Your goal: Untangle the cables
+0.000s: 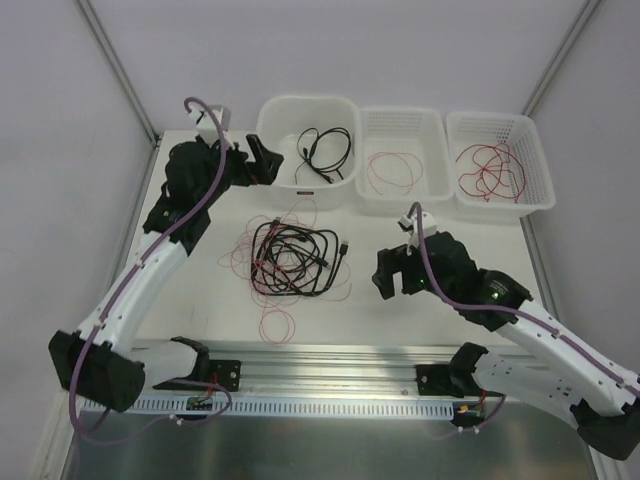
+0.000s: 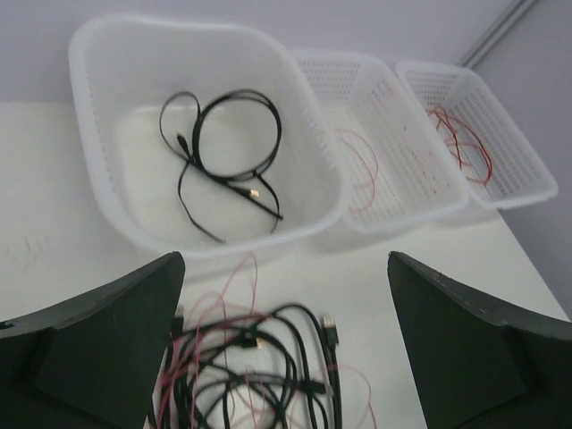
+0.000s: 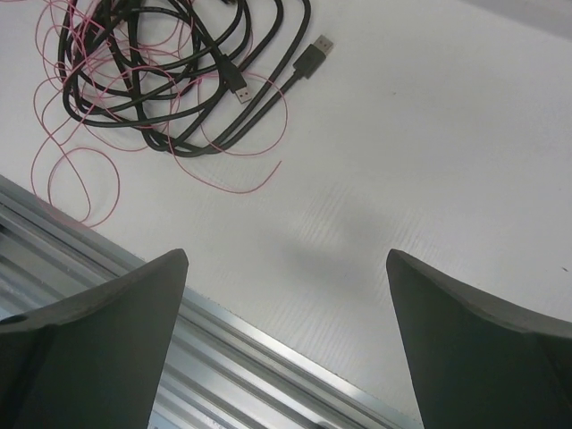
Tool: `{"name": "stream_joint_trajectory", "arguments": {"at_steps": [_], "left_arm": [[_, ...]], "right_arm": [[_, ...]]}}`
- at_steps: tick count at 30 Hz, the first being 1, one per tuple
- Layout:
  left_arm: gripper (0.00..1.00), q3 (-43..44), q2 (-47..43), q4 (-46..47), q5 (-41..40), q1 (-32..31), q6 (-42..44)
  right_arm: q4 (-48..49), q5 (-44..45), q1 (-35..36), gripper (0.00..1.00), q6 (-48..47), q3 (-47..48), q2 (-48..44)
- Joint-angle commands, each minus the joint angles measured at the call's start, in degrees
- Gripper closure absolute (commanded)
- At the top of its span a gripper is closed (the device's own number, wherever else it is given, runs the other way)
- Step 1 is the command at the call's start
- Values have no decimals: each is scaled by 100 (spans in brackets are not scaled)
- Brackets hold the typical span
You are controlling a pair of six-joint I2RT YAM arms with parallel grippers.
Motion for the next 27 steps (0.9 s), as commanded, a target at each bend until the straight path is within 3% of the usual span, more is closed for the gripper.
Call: {"name": "stream_joint_trajectory", "arguments": {"at_steps": [1,4,8,12,19,27], "left_arm": [[1,-1132,-993,-680,283,7,-333],[1,-2160,-1794,-1207,486,7,-448],[1,-2725,-2584,-2121,522,7,-220],[1,-3024,-3051,-2990,-13,7,140],[1,-3402,-3413,-3107,-927,7,-16],[1,-3464,-3465,-3080,-1078,15,-78]], "right_arm": [[682,-166,12,1,124,142,439],[928,-333,-15,7,62,360,1115],[1306,-614,-59,22,-157,677,2020],[1545,-1053,-76,30,-570,1195,2978],[1764,-1722,-67,43,-1124,2198,4631],[1844,-2012,-67,56,-1273,2927,6159]]}}
